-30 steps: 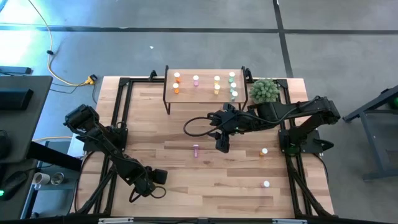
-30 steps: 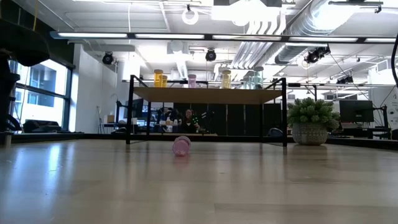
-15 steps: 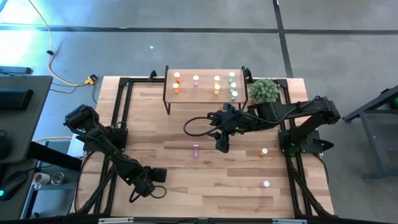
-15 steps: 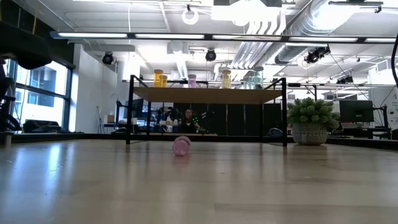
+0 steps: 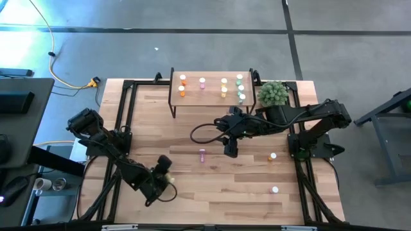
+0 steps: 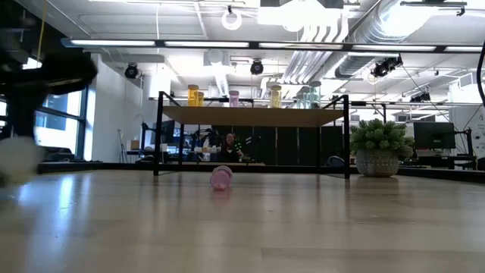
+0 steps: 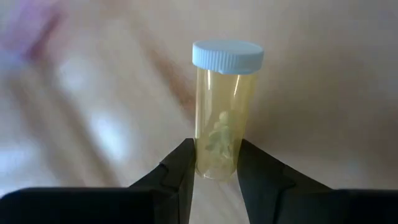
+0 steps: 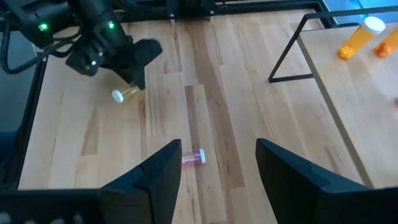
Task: Pick and place medicine bottles onto shelf by color
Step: Put the yellow pill bottle on the shelf aligned with the other yellow pill bottles
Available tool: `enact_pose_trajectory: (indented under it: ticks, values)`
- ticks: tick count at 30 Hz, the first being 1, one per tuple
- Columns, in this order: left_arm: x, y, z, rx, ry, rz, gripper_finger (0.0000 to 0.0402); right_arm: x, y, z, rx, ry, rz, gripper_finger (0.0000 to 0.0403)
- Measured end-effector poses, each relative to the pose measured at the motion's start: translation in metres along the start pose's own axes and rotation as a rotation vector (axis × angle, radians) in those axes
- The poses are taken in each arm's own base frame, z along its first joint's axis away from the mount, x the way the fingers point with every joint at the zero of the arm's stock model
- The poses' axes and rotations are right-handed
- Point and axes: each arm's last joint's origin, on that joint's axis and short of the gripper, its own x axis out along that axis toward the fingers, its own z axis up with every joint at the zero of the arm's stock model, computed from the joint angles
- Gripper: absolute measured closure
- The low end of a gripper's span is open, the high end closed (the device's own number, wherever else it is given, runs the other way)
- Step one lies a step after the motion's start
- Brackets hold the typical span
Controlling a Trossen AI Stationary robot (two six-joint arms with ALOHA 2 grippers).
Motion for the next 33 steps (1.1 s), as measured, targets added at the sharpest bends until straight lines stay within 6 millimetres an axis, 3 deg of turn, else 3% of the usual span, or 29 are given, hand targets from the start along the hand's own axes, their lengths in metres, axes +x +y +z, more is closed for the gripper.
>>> enact_pose_trajectory:
  ticks: [7, 13, 24, 33]
  values:
    - [0.003, 0.011, 0.005, -0.456, -0.072, 0.126, 0.0307, 0.000, 0.000, -0.001, -0.016, 0.013, 0.004, 0.0205]
    - [0.005, 0.023, 0.017, -0.675, -0.198, 0.198, 0.0307, 0.000, 0.000, -0.001, -0.011, 0.015, 0.004, 0.0205]
    - [0.005, 0.056, 0.040, -0.871, -0.451, 0.346, 0.0307, -0.001, 0.006, -0.003, 0.009, 0.028, 0.073, 0.0205]
    - [0.008, 0.090, 0.050, -0.911, -0.570, 0.378, 0.0307, -0.012, 0.038, -0.011, -0.131, 0.000, 0.053, 0.0205]
